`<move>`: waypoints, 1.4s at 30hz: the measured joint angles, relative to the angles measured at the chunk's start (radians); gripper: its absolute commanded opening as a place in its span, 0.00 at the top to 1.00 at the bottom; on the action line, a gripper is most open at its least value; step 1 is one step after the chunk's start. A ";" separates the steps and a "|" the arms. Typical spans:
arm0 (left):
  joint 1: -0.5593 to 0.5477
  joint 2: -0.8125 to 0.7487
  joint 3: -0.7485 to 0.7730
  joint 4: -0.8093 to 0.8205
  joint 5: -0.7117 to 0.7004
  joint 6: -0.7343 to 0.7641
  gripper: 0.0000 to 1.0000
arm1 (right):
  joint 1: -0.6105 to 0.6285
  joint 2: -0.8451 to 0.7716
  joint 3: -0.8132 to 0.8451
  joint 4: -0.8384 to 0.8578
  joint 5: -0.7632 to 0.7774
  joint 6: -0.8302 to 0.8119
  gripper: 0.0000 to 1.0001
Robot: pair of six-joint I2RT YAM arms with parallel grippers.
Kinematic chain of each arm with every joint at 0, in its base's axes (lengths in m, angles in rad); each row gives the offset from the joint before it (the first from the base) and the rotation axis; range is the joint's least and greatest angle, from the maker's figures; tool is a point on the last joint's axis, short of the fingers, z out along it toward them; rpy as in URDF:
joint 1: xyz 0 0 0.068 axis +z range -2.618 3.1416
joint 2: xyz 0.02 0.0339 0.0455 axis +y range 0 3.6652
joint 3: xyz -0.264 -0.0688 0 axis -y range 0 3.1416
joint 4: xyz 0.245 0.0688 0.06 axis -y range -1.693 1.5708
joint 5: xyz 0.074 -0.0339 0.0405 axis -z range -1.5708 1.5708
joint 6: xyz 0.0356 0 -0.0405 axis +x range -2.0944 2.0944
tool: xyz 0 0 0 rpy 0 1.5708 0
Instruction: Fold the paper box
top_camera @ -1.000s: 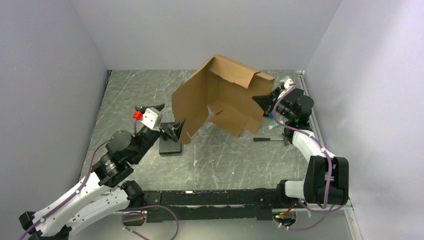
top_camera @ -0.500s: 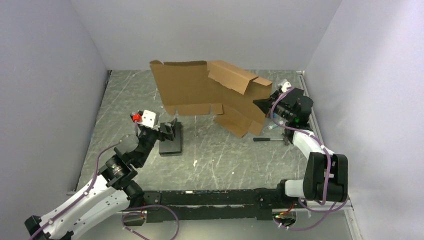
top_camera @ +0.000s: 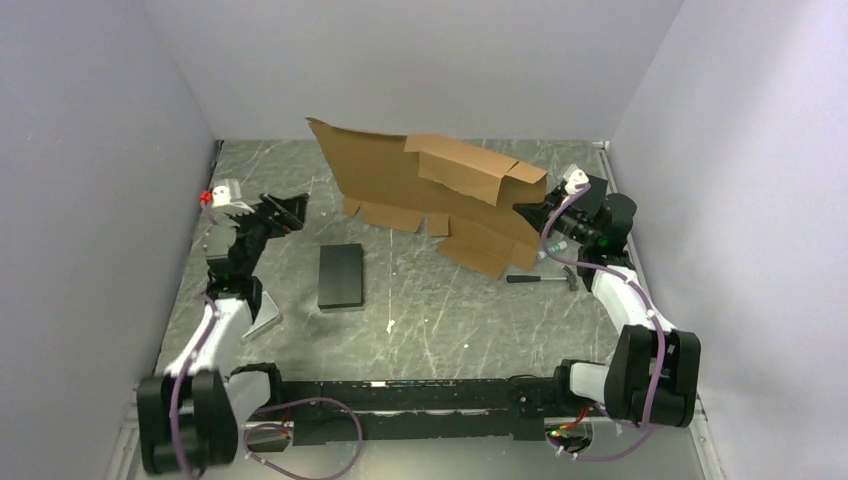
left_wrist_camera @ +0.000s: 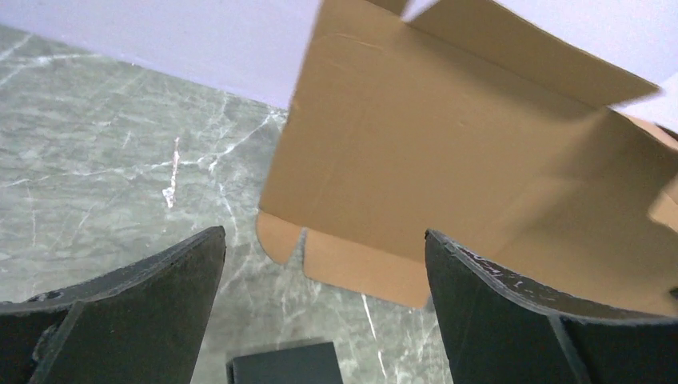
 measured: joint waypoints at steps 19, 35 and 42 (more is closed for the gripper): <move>0.202 0.532 0.201 0.720 0.605 -0.164 0.07 | -0.023 -0.105 0.220 -0.294 -0.103 -0.011 1.00; 0.134 0.552 0.226 0.772 0.760 -0.278 1.00 | -0.030 -0.038 0.285 -0.346 -0.106 0.093 1.00; 0.032 0.271 0.232 0.326 0.708 -0.105 1.00 | -0.015 0.031 0.263 -0.309 0.024 0.135 1.00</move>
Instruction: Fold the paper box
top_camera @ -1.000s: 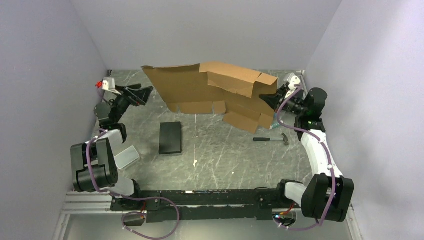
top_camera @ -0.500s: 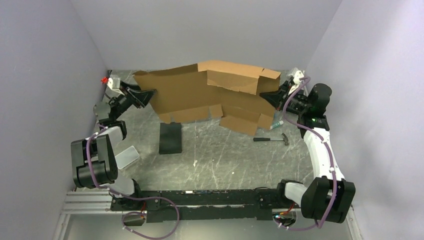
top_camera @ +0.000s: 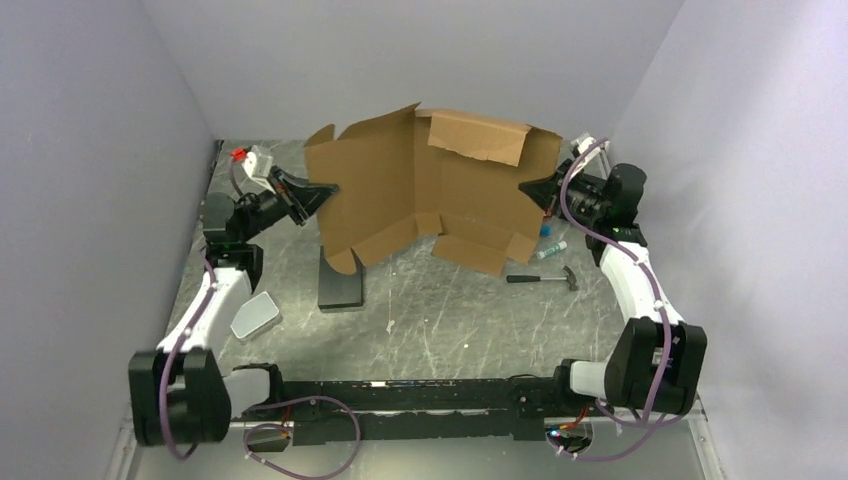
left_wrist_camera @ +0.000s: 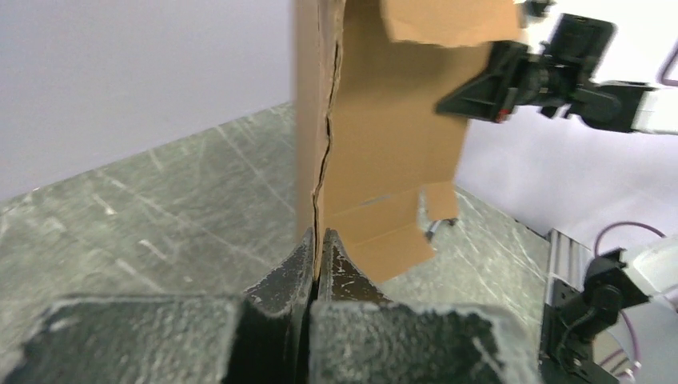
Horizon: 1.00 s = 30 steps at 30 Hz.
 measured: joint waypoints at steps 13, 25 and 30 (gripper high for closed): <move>-0.145 -0.148 -0.015 -0.400 -0.204 0.213 1.00 | 0.114 0.205 -0.108 0.188 0.221 0.043 0.91; -0.201 -0.201 -0.042 -0.463 -0.252 0.380 1.00 | 0.103 0.238 -0.107 0.164 0.245 -0.099 0.17; -0.237 -0.223 -0.052 -0.497 -0.291 0.452 1.00 | 0.081 0.114 -0.113 0.096 0.257 -0.262 0.01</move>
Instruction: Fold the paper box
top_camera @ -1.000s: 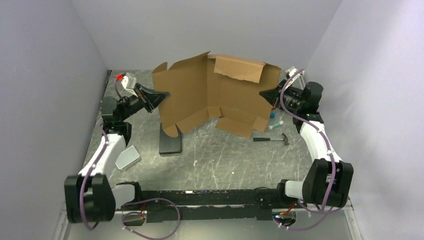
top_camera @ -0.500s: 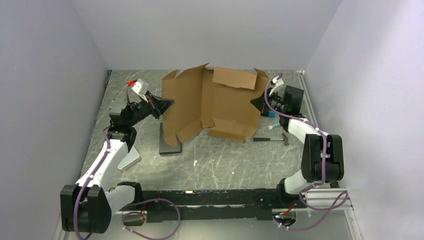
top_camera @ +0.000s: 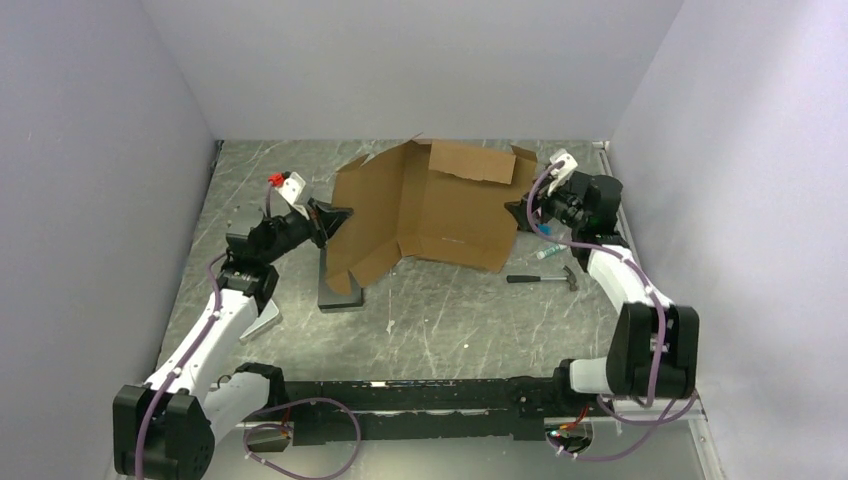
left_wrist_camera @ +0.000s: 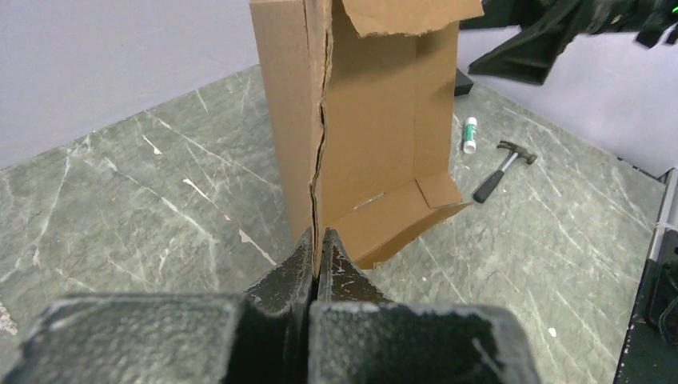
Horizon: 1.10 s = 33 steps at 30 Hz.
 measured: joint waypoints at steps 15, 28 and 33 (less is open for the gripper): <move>-0.034 -0.022 0.000 -0.050 -0.017 0.057 1.00 | 0.180 -0.209 0.161 -0.372 0.106 -0.579 0.00; -0.036 -0.025 0.016 -0.085 -0.016 0.037 1.00 | 0.587 -0.021 0.204 -0.290 0.694 -0.894 0.01; -0.036 -0.024 0.022 -0.103 -0.015 0.034 1.00 | 0.624 0.073 0.180 -0.136 0.857 -0.970 0.08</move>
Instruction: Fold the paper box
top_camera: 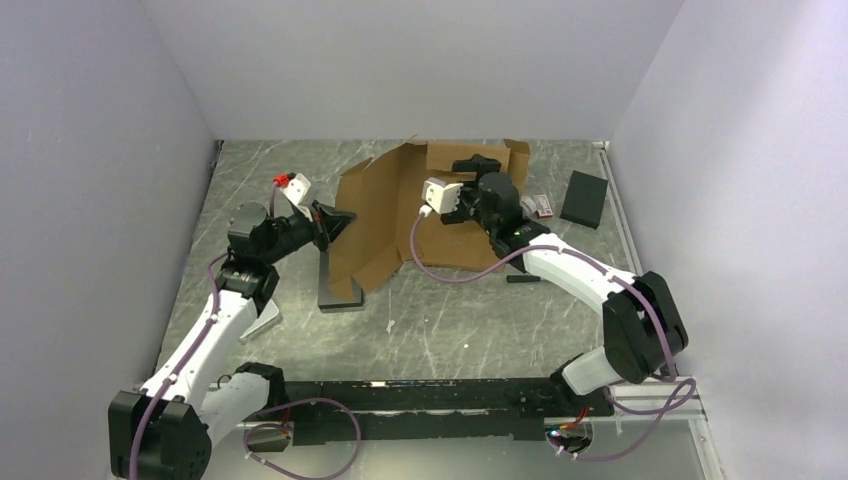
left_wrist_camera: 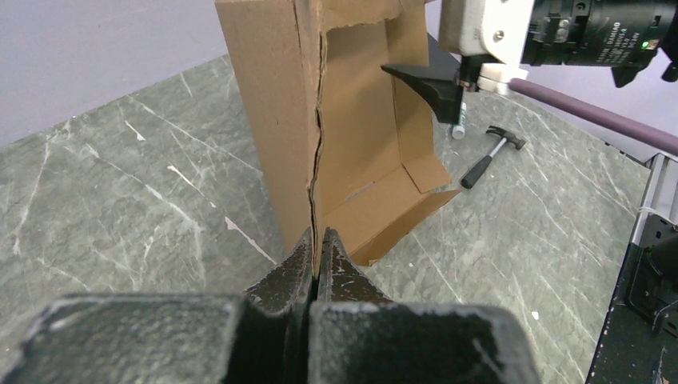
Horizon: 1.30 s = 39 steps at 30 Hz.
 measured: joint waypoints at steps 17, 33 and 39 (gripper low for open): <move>0.000 0.018 0.033 -0.048 0.004 0.000 1.00 | -0.008 -0.001 0.125 0.040 0.093 0.033 1.00; 0.000 0.034 0.040 -0.065 -0.024 0.003 0.67 | -0.071 -0.023 0.373 -0.346 -0.042 0.254 1.00; -0.001 0.047 0.040 -0.069 -0.046 -0.004 0.65 | -0.071 -0.056 0.373 -0.372 -0.066 0.276 1.00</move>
